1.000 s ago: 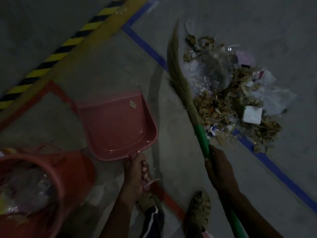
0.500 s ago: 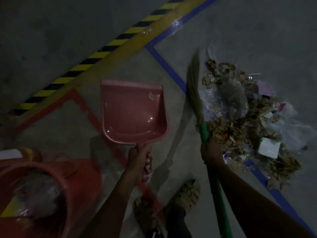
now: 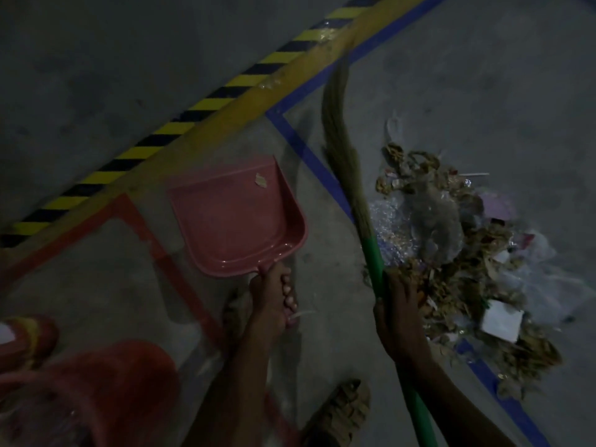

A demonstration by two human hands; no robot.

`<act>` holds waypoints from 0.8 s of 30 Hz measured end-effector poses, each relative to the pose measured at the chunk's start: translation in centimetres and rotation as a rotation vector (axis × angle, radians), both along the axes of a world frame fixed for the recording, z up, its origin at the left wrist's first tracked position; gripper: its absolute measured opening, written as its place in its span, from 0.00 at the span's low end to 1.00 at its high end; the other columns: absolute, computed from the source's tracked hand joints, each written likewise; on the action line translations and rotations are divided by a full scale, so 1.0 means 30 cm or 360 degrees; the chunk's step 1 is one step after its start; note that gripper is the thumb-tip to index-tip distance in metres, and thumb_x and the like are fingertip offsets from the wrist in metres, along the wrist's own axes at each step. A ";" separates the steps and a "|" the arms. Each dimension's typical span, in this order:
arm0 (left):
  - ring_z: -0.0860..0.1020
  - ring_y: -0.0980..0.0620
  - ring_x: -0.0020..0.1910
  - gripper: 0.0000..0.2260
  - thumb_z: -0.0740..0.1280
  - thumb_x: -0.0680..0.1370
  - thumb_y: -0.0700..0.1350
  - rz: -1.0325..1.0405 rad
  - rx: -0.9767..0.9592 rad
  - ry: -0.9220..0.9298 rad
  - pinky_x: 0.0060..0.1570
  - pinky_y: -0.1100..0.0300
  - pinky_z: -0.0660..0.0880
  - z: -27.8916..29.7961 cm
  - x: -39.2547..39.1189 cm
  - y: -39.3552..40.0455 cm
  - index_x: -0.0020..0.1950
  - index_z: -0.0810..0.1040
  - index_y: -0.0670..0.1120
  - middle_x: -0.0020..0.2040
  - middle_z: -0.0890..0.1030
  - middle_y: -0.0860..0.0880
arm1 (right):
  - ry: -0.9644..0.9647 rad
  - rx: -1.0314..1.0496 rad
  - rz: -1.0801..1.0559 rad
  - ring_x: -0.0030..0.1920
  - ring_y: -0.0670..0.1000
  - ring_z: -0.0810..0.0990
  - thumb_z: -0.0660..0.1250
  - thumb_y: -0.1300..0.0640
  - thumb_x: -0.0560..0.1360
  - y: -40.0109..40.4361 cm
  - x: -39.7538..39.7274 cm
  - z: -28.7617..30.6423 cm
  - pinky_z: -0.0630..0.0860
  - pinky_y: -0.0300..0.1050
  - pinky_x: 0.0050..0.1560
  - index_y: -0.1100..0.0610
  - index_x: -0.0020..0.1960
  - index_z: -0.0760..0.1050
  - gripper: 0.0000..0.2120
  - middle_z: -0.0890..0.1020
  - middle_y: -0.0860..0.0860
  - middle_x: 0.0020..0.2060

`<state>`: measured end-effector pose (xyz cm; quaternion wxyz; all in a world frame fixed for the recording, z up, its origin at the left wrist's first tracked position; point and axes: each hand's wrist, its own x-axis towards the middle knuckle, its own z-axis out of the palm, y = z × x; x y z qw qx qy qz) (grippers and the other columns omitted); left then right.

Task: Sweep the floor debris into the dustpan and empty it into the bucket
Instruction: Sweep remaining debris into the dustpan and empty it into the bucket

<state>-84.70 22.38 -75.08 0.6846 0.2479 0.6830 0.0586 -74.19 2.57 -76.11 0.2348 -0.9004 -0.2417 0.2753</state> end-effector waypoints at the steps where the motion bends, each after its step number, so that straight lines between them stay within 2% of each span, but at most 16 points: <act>1: 0.60 0.54 0.16 0.15 0.64 0.76 0.41 0.0001 -0.0001 0.0006 0.21 0.69 0.59 -0.016 0.008 0.046 0.30 0.68 0.47 0.21 0.64 0.51 | -0.0064 0.0032 0.0018 0.58 0.54 0.69 0.63 0.63 0.78 0.077 0.043 -0.014 0.70 0.46 0.54 0.66 0.72 0.66 0.23 0.69 0.62 0.66; 3: 0.61 0.54 0.16 0.14 0.64 0.76 0.42 -0.0017 0.0024 0.0060 0.22 0.68 0.59 -0.053 0.006 0.143 0.30 0.69 0.47 0.21 0.65 0.51 | -0.0090 0.0094 0.0078 0.58 0.56 0.71 0.63 0.67 0.77 0.262 0.125 -0.056 0.70 0.44 0.55 0.66 0.72 0.65 0.23 0.67 0.62 0.68; 6: 0.60 0.53 0.16 0.14 0.64 0.76 0.41 -0.0017 0.0014 0.0081 0.23 0.68 0.60 -0.082 0.009 0.292 0.31 0.68 0.45 0.21 0.64 0.49 | -0.0128 0.0169 0.0069 0.56 0.61 0.75 0.61 0.67 0.78 0.565 0.232 -0.116 0.72 0.47 0.52 0.65 0.72 0.65 0.22 0.66 0.61 0.69; 8: 0.60 0.53 0.15 0.14 0.63 0.78 0.40 -0.0038 0.0008 0.0114 0.22 0.69 0.60 -0.088 0.000 0.390 0.31 0.68 0.44 0.21 0.63 0.49 | -0.0078 0.0197 0.0068 0.54 0.61 0.76 0.60 0.67 0.78 0.776 0.277 -0.151 0.70 0.46 0.49 0.65 0.72 0.65 0.23 0.66 0.62 0.70; 11: 0.61 0.53 0.16 0.15 0.64 0.78 0.42 -0.0055 -0.0008 0.0171 0.22 0.67 0.60 -0.108 -0.006 0.527 0.32 0.68 0.45 0.21 0.64 0.50 | 0.0060 0.0232 0.0134 0.56 0.63 0.75 0.59 0.65 0.79 1.074 0.343 -0.193 0.73 0.50 0.51 0.65 0.73 0.65 0.22 0.67 0.62 0.68; 13: 0.61 0.53 0.16 0.15 0.65 0.78 0.42 -0.0077 -0.0018 0.0192 0.21 0.67 0.61 -0.118 0.002 0.592 0.32 0.68 0.45 0.21 0.65 0.50 | 0.0255 0.0163 0.0170 0.52 0.63 0.78 0.57 0.63 0.81 1.233 0.376 -0.207 0.78 0.51 0.41 0.62 0.72 0.67 0.20 0.68 0.60 0.65; 15: 0.61 0.54 0.16 0.15 0.64 0.78 0.41 -0.0084 -0.0019 0.0167 0.21 0.68 0.60 -0.118 0.027 0.643 0.31 0.67 0.45 0.21 0.64 0.50 | 0.0431 0.0007 0.0191 0.46 0.62 0.79 0.55 0.62 0.81 1.335 0.399 -0.221 0.78 0.46 0.28 0.60 0.68 0.71 0.17 0.69 0.58 0.61; 17: 0.61 0.54 0.15 0.15 0.64 0.77 0.40 -0.0066 -0.0007 0.0140 0.20 0.68 0.60 -0.116 0.046 0.663 0.31 0.67 0.44 0.21 0.64 0.50 | 0.0531 -0.0097 0.0124 0.45 0.61 0.80 0.55 0.62 0.81 1.353 0.404 -0.235 0.77 0.44 0.26 0.58 0.67 0.71 0.16 0.71 0.58 0.59; 19: 0.61 0.53 0.15 0.15 0.64 0.76 0.40 -0.0082 -0.0004 0.0110 0.20 0.67 0.60 -0.117 0.060 0.675 0.30 0.67 0.44 0.21 0.64 0.49 | 0.0621 -0.0112 -0.0081 0.44 0.60 0.81 0.56 0.62 0.81 1.305 0.398 -0.245 0.75 0.42 0.24 0.57 0.70 0.69 0.18 0.72 0.59 0.59; 23: 0.60 0.53 0.15 0.15 0.64 0.76 0.40 -0.0145 0.0015 0.0053 0.22 0.68 0.59 -0.122 0.087 0.673 0.30 0.66 0.44 0.21 0.64 0.50 | 0.0665 -0.0003 -0.0516 0.36 0.56 0.82 0.55 0.62 0.82 1.062 0.360 -0.246 0.75 0.41 0.22 0.59 0.74 0.66 0.20 0.78 0.59 0.49; 24: 0.60 0.53 0.16 0.15 0.64 0.76 0.40 -0.0166 0.0011 0.0035 0.23 0.68 0.59 -0.122 0.092 0.662 0.30 0.67 0.45 0.21 0.64 0.50 | 0.0667 0.0016 -0.0607 0.35 0.56 0.82 0.55 0.61 0.82 0.983 0.345 -0.241 0.75 0.42 0.23 0.58 0.75 0.64 0.21 0.79 0.59 0.50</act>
